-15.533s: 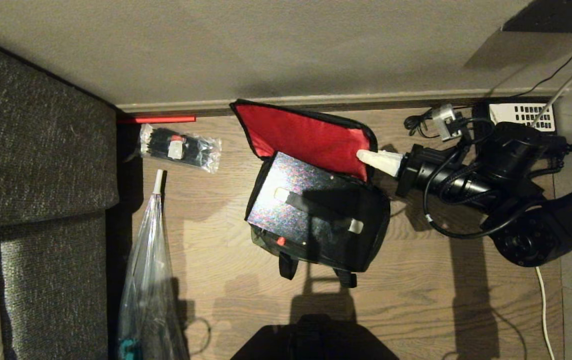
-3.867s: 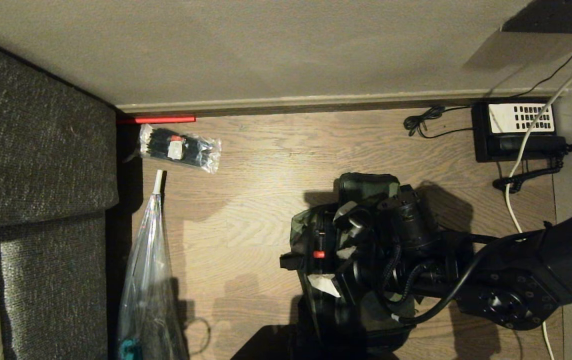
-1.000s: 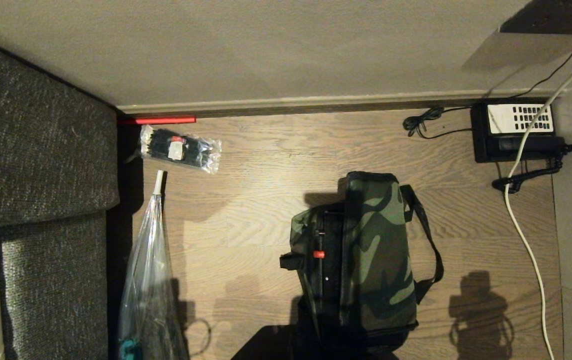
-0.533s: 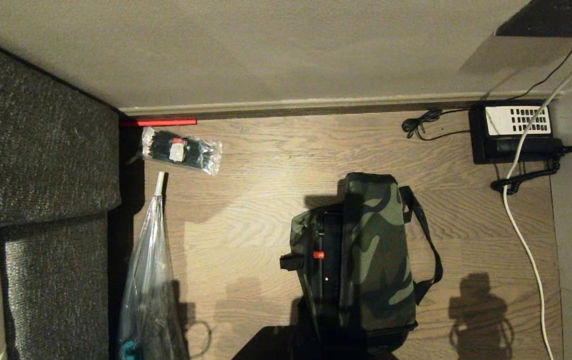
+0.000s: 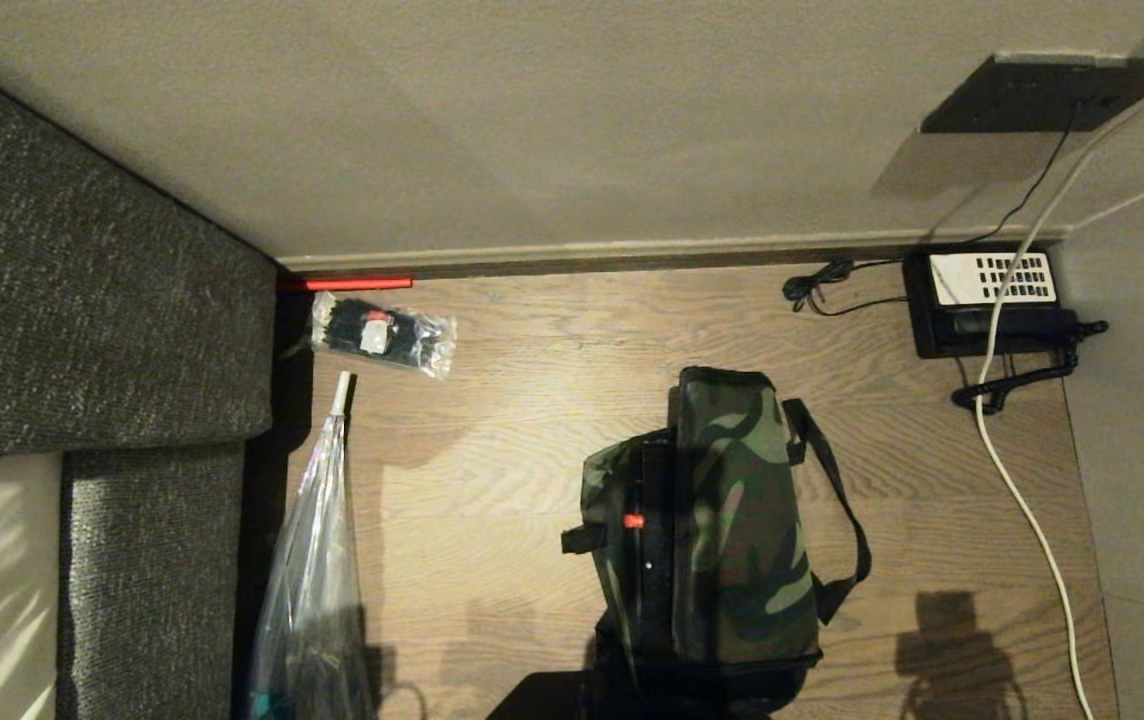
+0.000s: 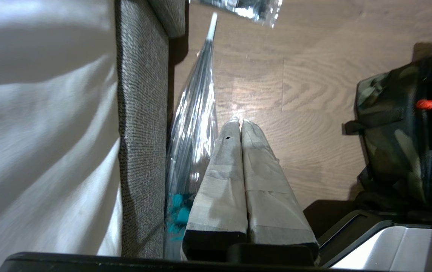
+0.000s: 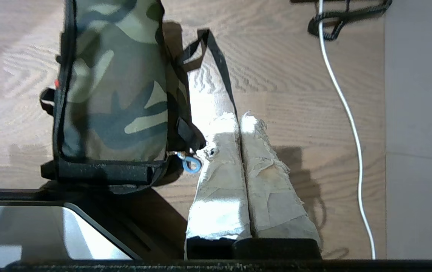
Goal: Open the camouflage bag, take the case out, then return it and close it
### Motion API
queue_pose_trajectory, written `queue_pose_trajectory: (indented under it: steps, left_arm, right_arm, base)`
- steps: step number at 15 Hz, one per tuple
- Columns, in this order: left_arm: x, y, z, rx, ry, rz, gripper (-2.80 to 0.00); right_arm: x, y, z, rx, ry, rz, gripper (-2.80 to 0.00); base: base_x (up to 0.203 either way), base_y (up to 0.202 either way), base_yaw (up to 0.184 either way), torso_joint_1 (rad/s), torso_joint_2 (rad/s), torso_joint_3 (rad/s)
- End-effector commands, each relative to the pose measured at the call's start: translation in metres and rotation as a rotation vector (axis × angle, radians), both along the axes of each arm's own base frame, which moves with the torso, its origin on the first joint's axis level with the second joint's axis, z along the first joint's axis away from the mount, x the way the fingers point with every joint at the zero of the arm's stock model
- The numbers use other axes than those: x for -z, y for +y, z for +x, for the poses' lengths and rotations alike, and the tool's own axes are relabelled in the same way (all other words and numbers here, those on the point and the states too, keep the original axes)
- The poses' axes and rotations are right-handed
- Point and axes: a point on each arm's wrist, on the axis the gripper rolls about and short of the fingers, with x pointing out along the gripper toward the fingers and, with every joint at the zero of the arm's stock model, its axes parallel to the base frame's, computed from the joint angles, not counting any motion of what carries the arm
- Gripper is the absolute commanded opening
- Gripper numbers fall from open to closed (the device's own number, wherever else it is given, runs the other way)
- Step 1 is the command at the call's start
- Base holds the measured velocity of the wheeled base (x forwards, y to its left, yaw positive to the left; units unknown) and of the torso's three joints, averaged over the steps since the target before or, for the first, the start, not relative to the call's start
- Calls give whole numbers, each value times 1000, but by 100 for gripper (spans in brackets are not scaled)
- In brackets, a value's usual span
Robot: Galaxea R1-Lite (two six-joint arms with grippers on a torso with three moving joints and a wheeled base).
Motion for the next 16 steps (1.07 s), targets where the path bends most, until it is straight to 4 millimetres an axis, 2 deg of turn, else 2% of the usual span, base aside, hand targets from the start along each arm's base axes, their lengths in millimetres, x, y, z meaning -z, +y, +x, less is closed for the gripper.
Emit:
queue_pose_trajectory:
  steps: [1,16]
  left_arm:
    - [1,0,0,-1,2,-2,-280]
    - [1,0,0,-1,2,-2,-280]
  right_arm:
    - [0,0,0,0,0,-3,-280]
    - [0,0,0,0,0,1,-280]
  base:
    - [0,0,0,6,2,198]
    - [0,0,0,2,2,202]
